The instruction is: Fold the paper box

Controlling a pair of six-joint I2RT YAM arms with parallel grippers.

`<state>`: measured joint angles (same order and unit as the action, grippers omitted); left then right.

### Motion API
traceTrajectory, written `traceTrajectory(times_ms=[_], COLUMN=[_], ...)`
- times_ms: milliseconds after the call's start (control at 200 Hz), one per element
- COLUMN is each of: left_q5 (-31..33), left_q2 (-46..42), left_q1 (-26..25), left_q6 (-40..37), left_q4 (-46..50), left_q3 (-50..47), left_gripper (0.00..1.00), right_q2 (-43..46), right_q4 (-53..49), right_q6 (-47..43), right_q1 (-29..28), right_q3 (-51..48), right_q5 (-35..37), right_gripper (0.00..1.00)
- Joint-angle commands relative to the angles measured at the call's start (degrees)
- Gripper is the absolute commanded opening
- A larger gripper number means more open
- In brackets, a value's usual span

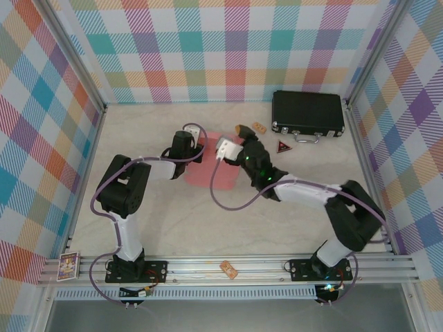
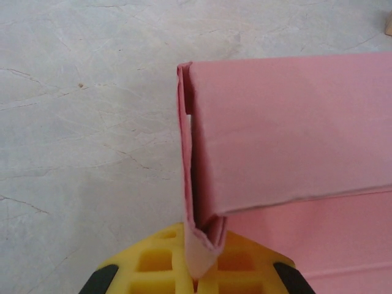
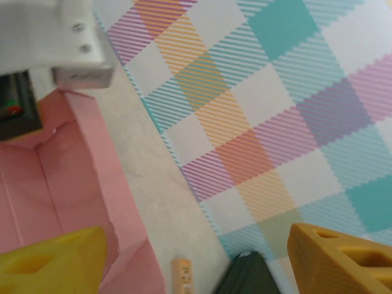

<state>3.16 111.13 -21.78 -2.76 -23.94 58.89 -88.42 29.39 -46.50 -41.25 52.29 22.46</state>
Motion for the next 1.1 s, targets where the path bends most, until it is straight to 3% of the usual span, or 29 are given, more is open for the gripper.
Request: traceTrajectory(times_ms=[0,175,355,840,1095], left_q5=[0.57,0.36,0.14,-0.96,-0.72], left_q2=[-2.5,-2.52,-2.81,-2.78,-2.7], left_q1=[-0.72,-0.72,-0.72,-0.72,-0.72], left_q6=[-1.38,-1.45,-1.56,-1.84,-1.89], left_q4=[0.43,0.35,-0.08,-0.64,-0.37], left_q3=[-0.95,-1.06,-1.38,-1.8,-1.52], left_gripper=[0.0,0.0,0.0,0.0,0.0], right_q2=[4.23,3.01,-5.09,-23.55,-26.01], right_q4=[-20.57,-28.92,-39.41,-46.77,-51.0], right_q6=[21.87,31.56,33.63,32.35,29.58], right_q1=[7.11,17.81,23.57,24.47,24.13], right_q3=[3.34,6.52,14.47,30.0,32.87], right_q5=[-11.17,-19.3,-23.96,-24.07,-33.99], right_gripper=[0.77,0.76,0.7,0.49,0.46])
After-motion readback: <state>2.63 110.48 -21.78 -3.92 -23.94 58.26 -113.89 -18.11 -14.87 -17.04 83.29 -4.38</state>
